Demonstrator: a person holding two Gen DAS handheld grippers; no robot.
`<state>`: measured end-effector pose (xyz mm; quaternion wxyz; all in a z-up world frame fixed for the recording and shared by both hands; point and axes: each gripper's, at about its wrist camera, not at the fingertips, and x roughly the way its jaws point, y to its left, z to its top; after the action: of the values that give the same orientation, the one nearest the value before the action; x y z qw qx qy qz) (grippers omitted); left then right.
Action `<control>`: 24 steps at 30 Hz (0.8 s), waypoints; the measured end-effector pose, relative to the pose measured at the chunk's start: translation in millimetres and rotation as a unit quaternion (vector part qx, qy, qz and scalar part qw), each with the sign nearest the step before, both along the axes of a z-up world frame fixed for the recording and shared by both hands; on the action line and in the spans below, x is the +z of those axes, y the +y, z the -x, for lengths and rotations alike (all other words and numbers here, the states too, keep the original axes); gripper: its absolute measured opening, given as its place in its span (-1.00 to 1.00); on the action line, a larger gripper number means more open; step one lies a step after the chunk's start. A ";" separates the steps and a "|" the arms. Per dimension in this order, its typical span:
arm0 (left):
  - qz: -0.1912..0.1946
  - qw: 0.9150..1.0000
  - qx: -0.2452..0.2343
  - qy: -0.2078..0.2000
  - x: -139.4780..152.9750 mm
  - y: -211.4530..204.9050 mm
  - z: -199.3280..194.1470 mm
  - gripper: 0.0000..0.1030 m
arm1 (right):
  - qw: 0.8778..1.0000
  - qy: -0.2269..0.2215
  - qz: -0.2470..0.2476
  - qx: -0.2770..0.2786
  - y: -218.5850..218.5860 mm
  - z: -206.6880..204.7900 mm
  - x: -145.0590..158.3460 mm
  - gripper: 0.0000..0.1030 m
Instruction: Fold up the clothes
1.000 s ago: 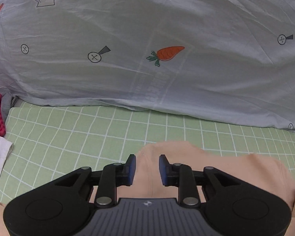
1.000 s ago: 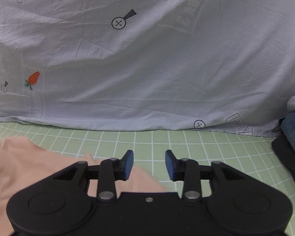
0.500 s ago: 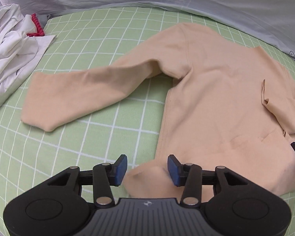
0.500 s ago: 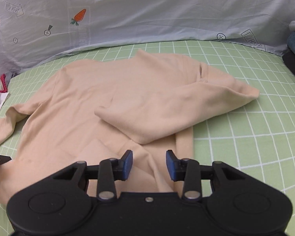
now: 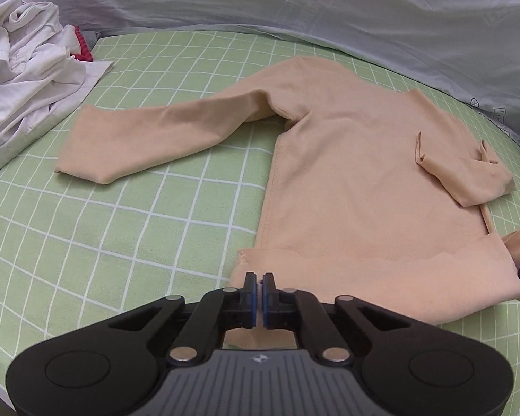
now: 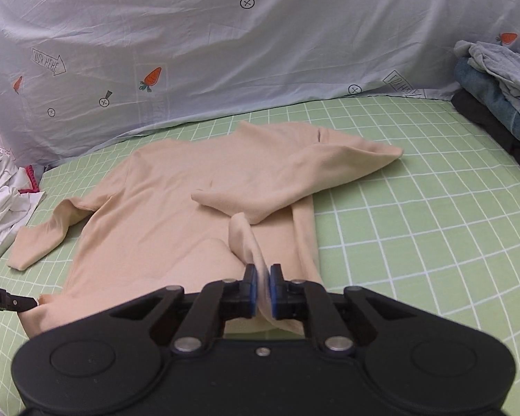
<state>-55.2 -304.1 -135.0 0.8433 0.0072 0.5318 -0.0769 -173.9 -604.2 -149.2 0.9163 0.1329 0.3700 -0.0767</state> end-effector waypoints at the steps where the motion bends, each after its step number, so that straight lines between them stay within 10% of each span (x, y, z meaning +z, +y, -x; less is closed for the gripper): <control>1: -0.001 1.000 -0.004 -0.002 1.8 1.5 8.0 -0.93 | 1.000 0.001 0.002 -0.001 1.8 10.1 0.2 -0.92; 14: -0.010 1.000 -0.018 0.019 4.1 19.5 72.8 -0.77 | 0.999 0.038 -0.006 -0.026 12.8 77.9 -3.2 -0.78; 24: 0.017 1.000 0.012 -0.007 19.6 27.4 56.4 -0.16 | 0.999 0.009 -0.013 -0.034 19.9 51.2 17.3 0.21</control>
<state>-111.7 -276.8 -115.4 0.8481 -0.0133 0.5243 -0.0754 -225.1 -584.3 -132.0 0.9079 0.1567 0.3745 -0.1046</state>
